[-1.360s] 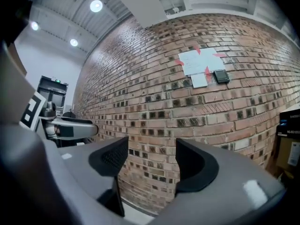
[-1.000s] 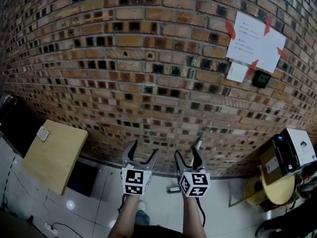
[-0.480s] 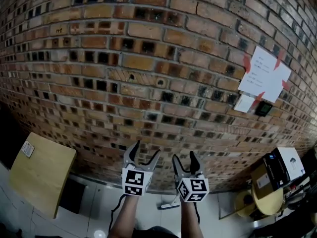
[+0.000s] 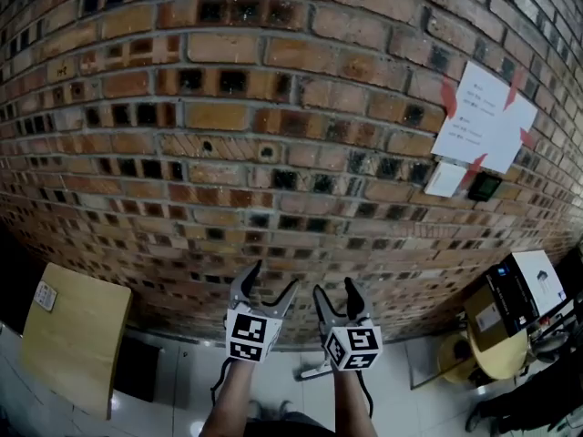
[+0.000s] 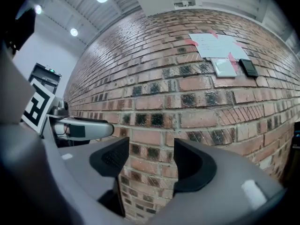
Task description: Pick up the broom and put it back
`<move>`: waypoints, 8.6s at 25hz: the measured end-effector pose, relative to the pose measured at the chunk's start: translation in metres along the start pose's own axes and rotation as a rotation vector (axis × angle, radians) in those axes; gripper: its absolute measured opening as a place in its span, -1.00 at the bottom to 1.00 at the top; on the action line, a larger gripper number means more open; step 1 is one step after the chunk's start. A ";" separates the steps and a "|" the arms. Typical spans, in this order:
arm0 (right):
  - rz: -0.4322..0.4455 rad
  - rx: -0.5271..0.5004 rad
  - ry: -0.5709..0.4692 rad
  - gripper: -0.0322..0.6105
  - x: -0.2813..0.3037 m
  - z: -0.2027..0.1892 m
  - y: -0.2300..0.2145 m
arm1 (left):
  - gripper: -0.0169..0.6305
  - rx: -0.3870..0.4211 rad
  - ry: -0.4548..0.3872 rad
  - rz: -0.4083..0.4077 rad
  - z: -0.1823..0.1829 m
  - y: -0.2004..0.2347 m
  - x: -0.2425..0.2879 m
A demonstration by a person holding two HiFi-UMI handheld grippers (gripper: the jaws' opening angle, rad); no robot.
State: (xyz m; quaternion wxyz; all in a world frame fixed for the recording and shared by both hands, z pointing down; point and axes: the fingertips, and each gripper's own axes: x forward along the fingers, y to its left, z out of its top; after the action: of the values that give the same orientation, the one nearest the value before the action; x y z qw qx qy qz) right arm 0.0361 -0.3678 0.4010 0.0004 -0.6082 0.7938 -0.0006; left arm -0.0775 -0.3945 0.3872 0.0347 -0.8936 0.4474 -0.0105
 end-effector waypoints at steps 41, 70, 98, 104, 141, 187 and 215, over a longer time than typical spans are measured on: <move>-0.327 0.238 0.576 0.03 -0.304 -0.304 -0.231 | 0.12 0.050 0.345 -0.797 -0.173 -0.327 0.156; -0.166 0.323 0.598 -0.50 0.037 -0.430 -0.238 | 0.10 -0.033 0.384 -0.305 -0.166 -0.101 0.108; -0.144 0.005 0.266 -0.58 -0.006 -0.152 -0.121 | 0.05 -0.022 0.110 -0.104 -0.052 -0.043 0.075; -0.168 -0.024 0.090 -0.58 -0.008 -0.042 -0.104 | 0.05 0.031 -0.008 0.015 0.006 -0.014 0.047; -0.081 -0.039 -0.118 -0.58 -0.008 0.081 -0.049 | 0.05 0.037 -0.062 0.197 0.060 0.033 -0.006; -0.239 -0.012 0.176 -0.57 -0.305 -0.100 -0.323 | 0.05 0.089 0.163 -0.727 -0.037 -0.306 0.143; -0.083 0.104 0.610 -0.58 -0.057 -0.416 -0.345 | 0.05 0.005 0.424 -0.534 -0.150 -0.256 0.158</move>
State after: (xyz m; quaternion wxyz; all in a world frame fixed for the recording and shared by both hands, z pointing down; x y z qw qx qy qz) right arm 0.3834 -0.4023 0.8172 -0.2069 -0.6111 0.7305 -0.2238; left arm 0.2142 -0.3755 0.5530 -0.0612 -0.9570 0.1948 -0.2060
